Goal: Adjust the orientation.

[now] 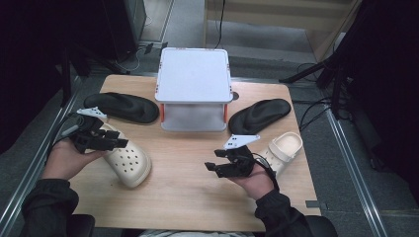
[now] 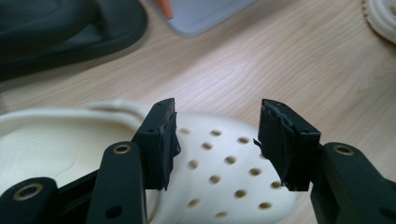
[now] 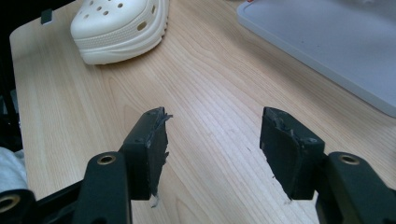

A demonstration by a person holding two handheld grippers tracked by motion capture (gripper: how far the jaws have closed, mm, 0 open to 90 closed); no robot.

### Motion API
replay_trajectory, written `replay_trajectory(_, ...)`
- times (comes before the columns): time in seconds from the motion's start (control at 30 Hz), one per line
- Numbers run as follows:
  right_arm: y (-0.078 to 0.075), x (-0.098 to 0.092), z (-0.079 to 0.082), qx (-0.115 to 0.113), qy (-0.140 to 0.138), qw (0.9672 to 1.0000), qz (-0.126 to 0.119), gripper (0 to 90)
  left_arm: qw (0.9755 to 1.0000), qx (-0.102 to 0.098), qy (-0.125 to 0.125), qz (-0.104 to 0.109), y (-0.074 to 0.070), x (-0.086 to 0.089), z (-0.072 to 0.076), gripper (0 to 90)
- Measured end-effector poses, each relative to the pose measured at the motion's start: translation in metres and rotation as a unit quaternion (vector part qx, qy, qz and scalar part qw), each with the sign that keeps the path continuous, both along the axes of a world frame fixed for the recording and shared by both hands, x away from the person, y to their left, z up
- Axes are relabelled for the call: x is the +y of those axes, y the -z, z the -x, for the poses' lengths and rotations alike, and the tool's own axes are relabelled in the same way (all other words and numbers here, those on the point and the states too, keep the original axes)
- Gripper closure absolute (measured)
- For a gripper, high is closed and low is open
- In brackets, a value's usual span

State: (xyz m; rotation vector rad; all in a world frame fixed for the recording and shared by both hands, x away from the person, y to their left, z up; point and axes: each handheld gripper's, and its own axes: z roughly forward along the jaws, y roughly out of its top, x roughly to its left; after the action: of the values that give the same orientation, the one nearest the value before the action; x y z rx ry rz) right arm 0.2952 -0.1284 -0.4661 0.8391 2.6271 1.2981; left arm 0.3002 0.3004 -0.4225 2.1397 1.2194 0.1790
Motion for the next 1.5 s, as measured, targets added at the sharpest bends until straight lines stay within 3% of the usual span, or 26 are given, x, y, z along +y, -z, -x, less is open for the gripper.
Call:
replay_trajectory(0.2, 0.001, 0.005, -0.002, 0.003, -0.007, 1.0000, 0.005, 42.1, 0.9996, 0.007, -0.026, -0.013, 0.007, 0.016, 0.002, 47.1)
replay_trajectory(0.37, 0.002, 0.008, -0.002, 0.000, -0.010, 0.9999, 0.007, 42.0, 0.9991, 0.019, -0.028, -0.026, 0.019, 0.018, -0.001, 47.3)
replay_trajectory(0.47, 0.001, 0.007, -0.002, -0.002, -0.009, 0.9999, 0.008, 42.1, 0.9986, 0.037, -0.019, -0.033, 0.030, 0.015, -0.006, 48.1)
replay_trajectory(0.63, 0.001, 0.007, -0.002, -0.003, -0.007, 0.9999, 0.008, 42.1, 0.9986, 0.052, -0.007, -0.011, 0.040, 0.014, -0.011, 49.4)
replay_trajectory(0.83, 0.002, 0.007, -0.002, -0.005, -0.006, 0.9999, 0.008, 42.2, 0.9984, 0.053, 0.017, 0.000, 0.041, 0.011, -0.012, 63.8)
replay_trajectory(1.07, 0.002, 0.006, -0.002, -0.007, -0.006, 0.9999, 0.009, 42.3, 0.9969, 0.077, -0.007, 0.011, 0.039, 0.010, -0.015, 72.5)
replay_trajectory(1.27, 0.001, 0.006, -0.002, -0.009, -0.005, 0.9999, 0.008, 42.3, 0.9952, 0.095, -0.008, 0.024, 0.034, 0.009, -0.016, 77.2)
replay_trajectory(1.5, 0.001, 0.005, -0.002, -0.010, -0.004, 0.9999, 0.005, 42.5, 0.9957, 0.083, -0.026, 0.031, 0.023, 0.006, -0.013, 78.7)
